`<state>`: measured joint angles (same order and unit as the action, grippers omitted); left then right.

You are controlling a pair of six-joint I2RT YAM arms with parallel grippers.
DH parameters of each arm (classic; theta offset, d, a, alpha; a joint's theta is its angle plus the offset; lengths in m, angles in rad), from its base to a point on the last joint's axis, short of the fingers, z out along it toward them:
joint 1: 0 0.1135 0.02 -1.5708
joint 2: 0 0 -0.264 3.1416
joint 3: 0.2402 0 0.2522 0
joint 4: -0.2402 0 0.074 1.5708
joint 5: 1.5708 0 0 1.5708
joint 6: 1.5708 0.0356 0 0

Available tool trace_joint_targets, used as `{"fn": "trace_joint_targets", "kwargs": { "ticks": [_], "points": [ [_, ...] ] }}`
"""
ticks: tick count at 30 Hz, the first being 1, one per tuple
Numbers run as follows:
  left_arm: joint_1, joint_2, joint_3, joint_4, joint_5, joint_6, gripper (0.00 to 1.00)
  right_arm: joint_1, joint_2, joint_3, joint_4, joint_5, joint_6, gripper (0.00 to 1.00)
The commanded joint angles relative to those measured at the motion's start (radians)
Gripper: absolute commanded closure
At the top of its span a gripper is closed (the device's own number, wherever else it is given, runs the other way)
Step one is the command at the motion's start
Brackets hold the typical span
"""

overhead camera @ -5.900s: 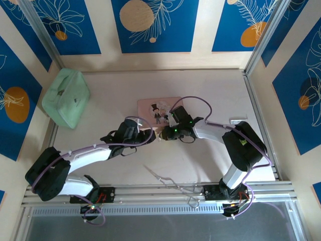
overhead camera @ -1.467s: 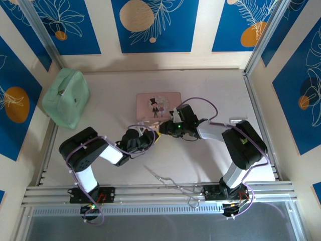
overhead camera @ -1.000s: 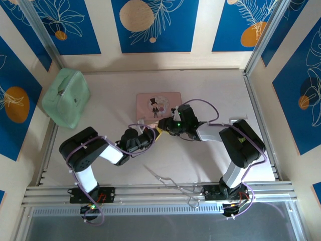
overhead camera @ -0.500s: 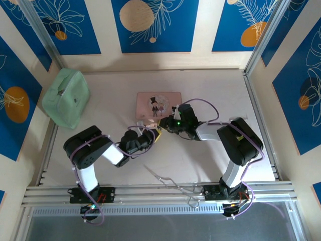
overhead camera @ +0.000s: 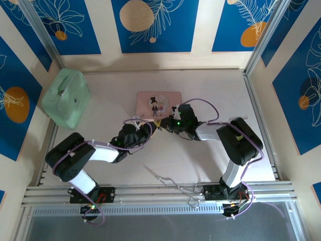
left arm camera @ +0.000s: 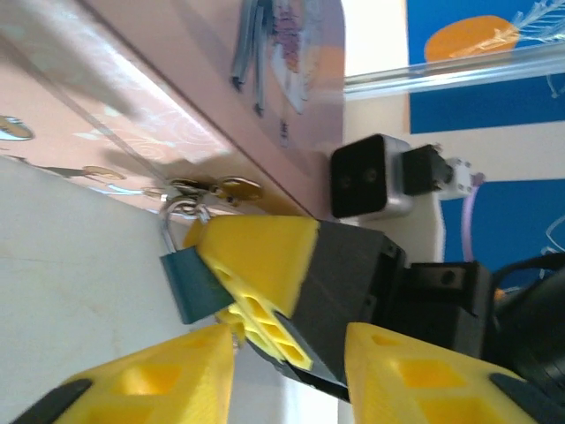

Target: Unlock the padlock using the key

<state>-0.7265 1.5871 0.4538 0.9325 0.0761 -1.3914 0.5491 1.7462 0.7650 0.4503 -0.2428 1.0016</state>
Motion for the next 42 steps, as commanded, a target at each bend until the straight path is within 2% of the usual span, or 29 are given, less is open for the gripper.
{"fn": "trace_joint_targets", "kwargs": {
  "ticks": [1,6,11,19,28,38,42],
  "points": [
    [0.007,0.029,0.0,-0.068,-0.032,0.001,0.65,0.004,0.052,-0.035,-0.087,-0.062,0.096,0.92],
    [0.007,0.07,0.006,0.018,-0.02,-0.019,0.65,0.008,0.056,-0.045,-0.07,-0.055,0.121,0.92],
    [0.004,0.089,0.026,0.025,-0.032,-0.035,0.64,0.008,0.059,-0.065,-0.043,-0.034,0.171,0.92],
    [0.001,0.201,0.043,0.171,-0.05,-0.113,0.64,0.026,0.062,-0.074,-0.037,0.002,0.211,0.92],
    [0.004,0.217,0.103,0.145,-0.071,-0.089,0.64,0.043,0.058,-0.062,-0.082,0.008,0.201,0.92],
    [0.013,0.253,0.088,0.187,-0.077,-0.107,0.76,0.063,0.064,-0.055,-0.123,0.007,0.192,0.9],
    [0.022,0.24,0.086,0.144,-0.056,-0.095,0.87,0.066,0.059,-0.048,-0.157,0.013,0.181,0.87]
  ]
}}
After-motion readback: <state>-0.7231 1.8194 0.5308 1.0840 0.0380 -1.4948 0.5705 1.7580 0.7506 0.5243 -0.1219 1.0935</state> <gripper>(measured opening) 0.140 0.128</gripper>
